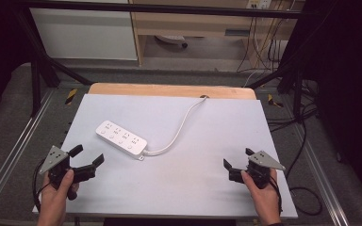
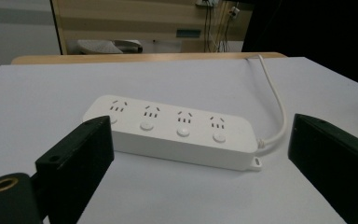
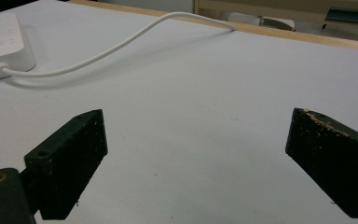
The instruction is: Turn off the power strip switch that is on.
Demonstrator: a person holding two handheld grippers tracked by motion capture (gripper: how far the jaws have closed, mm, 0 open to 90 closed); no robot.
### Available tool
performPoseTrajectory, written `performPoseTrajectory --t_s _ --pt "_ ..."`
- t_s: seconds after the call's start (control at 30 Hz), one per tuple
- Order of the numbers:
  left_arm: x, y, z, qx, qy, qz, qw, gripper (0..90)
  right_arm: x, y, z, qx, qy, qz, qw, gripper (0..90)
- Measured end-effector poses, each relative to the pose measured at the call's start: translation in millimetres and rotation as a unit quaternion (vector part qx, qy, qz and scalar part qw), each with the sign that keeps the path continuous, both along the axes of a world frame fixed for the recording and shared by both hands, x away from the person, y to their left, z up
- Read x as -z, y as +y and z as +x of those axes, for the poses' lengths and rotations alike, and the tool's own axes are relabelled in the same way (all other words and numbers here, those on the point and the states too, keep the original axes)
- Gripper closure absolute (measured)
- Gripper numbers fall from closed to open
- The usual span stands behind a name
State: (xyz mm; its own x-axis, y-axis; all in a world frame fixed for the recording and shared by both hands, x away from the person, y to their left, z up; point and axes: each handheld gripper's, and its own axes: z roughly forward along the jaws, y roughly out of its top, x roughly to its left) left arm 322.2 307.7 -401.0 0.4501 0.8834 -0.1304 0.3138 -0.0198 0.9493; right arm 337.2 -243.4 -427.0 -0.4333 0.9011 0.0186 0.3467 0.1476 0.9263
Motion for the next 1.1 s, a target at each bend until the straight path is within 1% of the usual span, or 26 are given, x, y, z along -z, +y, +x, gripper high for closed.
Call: performPoseTrajectory --t_s 0.07,0.17,0.23,0.33,0.53,0.6,0.73,0.83,0.93,1.07,1.1 --pt "-1.3 -2.4 -1.2 0.003 -0.002 0.006 1.0 6.6 -0.2 2.8 -0.7 -0.004 0.0 -0.006 1.0 5.3" --pt "-3.3 -4.7 -3.0 0.008 -0.007 0.008 0.9999 6.2 -1.3 7.0 -2.8 -0.013 -0.003 -0.01 0.9999 4.9" --pt "-3.8 -4.5 -3.5 0.008 -0.008 0.007 0.9999 6.2 -1.6 9.4 -3.6 -0.015 -0.004 -0.018 0.9997 4.6" --pt "-3.9 -2.9 -3.2 0.006 -0.007 0.001 1.0 6.2 -2.1 11.1 -4.0 -0.019 -0.003 -0.019 0.9996 4.4" --pt "-6.2 0.2 -4.4 0.003 -0.013 -0.008 0.9999 6.3 -1.6 11.8 -3.6 -0.019 -0.002 -0.02 0.9996 3.0" --pt "-6.7 0.7 -4.6 0.001 -0.014 -0.008 0.9999 6.5 -0.9 12.8 -3.2 -0.02 0.001 -0.022 0.9996 2.7" --pt "-8.1 0.6 -5.5 0.002 -0.019 -0.009 0.9998 6.6 -1.0 14.1 -3.8 -0.019 0.0 -0.024 0.9995 2.7" --pt "-8.8 1.1 -6.2 -0.001 -0.024 -0.01 0.9997 6.6 -1.4 14.3 -5.5 -0.013 -0.002 -0.025 0.9996 2.5" --pt "-9.5 1.9 -6.6 -0.002 -0.024 -0.014 0.9996 6.6 -1.5 14.2 -5.7 -0.012 -0.005 -0.026 0.9996 2.5" --pt "-10.4 1.3 -5.6 -0.006 -0.022 -0.013 0.9997 7.5 -1.9 14.4 -5.6 -0.016 -0.003 -0.022 0.9996 2.3" --pt "-10.4 1.0 -5.1 -0.007 -0.019 -0.01 0.9997 7.5 -1.9 14.4 -5.6 -0.016 -0.003 -0.022 0.9996 2.3"
